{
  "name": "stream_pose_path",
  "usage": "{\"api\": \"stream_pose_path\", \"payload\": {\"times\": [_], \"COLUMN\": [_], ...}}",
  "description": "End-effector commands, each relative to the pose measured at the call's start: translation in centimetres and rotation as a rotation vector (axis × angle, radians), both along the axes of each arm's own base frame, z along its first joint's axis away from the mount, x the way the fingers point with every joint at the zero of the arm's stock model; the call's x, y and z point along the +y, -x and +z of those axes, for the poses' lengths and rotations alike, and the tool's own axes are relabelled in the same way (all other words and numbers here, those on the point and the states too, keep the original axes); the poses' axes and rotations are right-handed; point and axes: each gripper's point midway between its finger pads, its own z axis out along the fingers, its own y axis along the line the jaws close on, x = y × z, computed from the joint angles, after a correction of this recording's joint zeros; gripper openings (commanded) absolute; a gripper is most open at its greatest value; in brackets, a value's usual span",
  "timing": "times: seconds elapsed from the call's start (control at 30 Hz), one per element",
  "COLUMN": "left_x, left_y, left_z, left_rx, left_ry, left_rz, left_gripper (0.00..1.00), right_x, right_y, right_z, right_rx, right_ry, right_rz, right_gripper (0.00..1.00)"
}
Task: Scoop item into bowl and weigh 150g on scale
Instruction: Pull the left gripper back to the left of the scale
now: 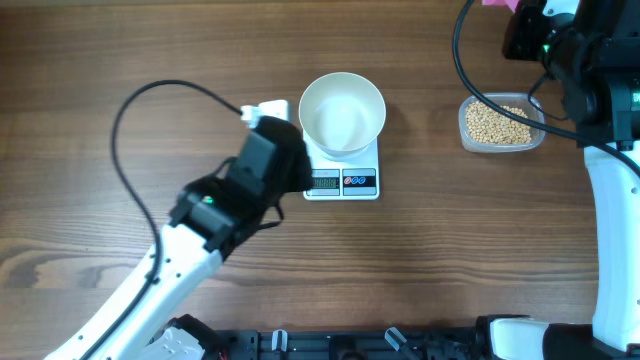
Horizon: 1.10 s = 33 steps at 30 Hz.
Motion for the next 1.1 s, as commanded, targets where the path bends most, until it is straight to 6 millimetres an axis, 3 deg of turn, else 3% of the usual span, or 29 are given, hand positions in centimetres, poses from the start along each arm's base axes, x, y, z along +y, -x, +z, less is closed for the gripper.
{"api": "stream_pose_path", "payload": {"times": [0.0,0.03,0.13,0.17,0.2,0.67,0.87,1.07], "left_x": [3.3,3.3,3.1,3.1,3.1,4.1,4.1,4.1], "left_y": [-0.2,-0.2,-0.1,-0.1,-0.1,0.8,0.8,0.8], "left_z": [0.4,0.4,0.2,0.2,0.2,-0.9,-0.9,-0.9], "left_rx": [0.016,0.025,0.039,0.038,0.039,0.086,0.086,0.086], "left_ry": [-0.001,0.009,0.019,0.019,0.019,-0.035,-0.035,-0.035], "left_rz": [0.078,0.076,0.068,0.068,0.067,0.078,0.078,0.078], "left_gripper": [0.29,0.38,0.45,0.61,1.0,1.0,1.0,1.0], "right_x": [0.0,0.0,0.0,0.0,0.0,0.0,3.3,2.8], "right_y": [-0.2,-0.2,-0.2,-0.3,-0.3,-0.3,0.1,0.0], "right_z": [0.3,0.3,0.3,0.3,0.4,0.4,0.4,0.4], "right_rx": [-0.006,-0.006,-0.007,-0.008,-0.011,-0.013,-0.007,-0.007], "right_ry": [0.019,0.018,0.019,0.018,0.017,0.014,-0.083,-0.065], "right_rz": [0.009,0.008,0.008,0.008,0.008,0.01,0.177,0.152], "right_gripper": [0.04,0.04,0.05,0.04,0.04,0.04,0.04,0.04]}}
